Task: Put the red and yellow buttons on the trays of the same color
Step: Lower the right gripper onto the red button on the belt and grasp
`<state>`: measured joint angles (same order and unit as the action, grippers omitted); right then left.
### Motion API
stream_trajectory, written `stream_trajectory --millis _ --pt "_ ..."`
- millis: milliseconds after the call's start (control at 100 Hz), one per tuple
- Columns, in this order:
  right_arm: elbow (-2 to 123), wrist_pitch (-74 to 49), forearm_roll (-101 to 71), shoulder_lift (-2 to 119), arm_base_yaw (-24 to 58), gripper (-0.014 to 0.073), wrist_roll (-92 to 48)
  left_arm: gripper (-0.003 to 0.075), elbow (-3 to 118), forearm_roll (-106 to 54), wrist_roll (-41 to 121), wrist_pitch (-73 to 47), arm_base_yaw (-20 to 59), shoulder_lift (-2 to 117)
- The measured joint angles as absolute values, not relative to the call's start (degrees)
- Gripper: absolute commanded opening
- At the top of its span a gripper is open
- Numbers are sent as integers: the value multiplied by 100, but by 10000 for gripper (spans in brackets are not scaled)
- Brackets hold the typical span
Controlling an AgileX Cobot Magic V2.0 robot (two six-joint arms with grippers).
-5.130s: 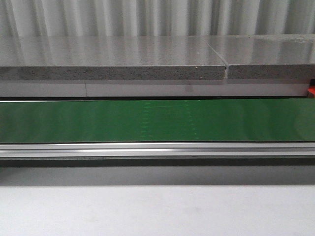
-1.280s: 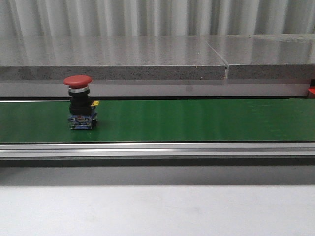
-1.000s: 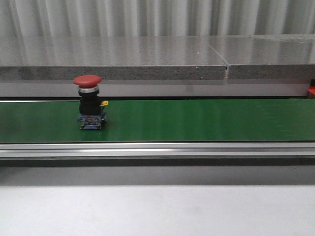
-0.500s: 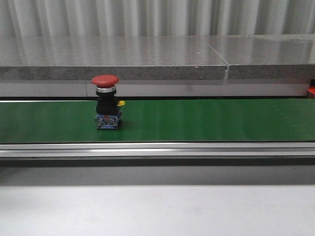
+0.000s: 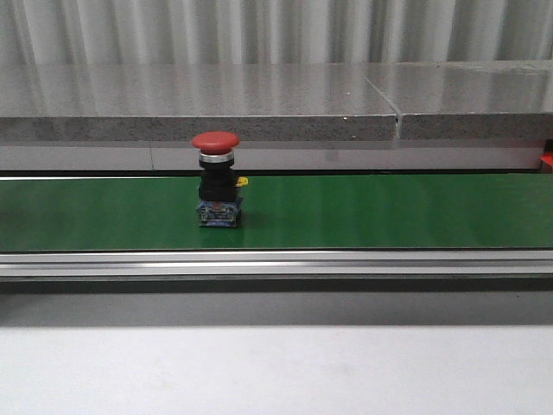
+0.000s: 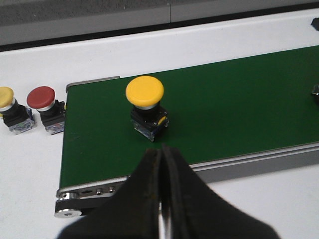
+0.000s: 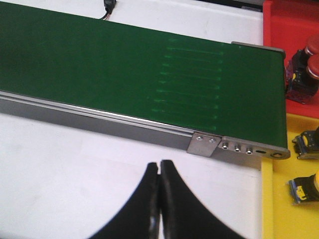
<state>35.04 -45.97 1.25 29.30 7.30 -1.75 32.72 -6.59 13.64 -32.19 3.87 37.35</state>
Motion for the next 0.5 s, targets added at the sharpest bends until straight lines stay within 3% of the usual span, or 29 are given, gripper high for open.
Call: stream_trajectory --millis 240,500 --pt "3504 -4597 125 2930 730 -69 -175 -21 2955 -693 1364 -3785 387 2561" --pt "3906 -4820 120 3225 839 -69 -175 -21 2889 -682 1364 -3898 387 2315"
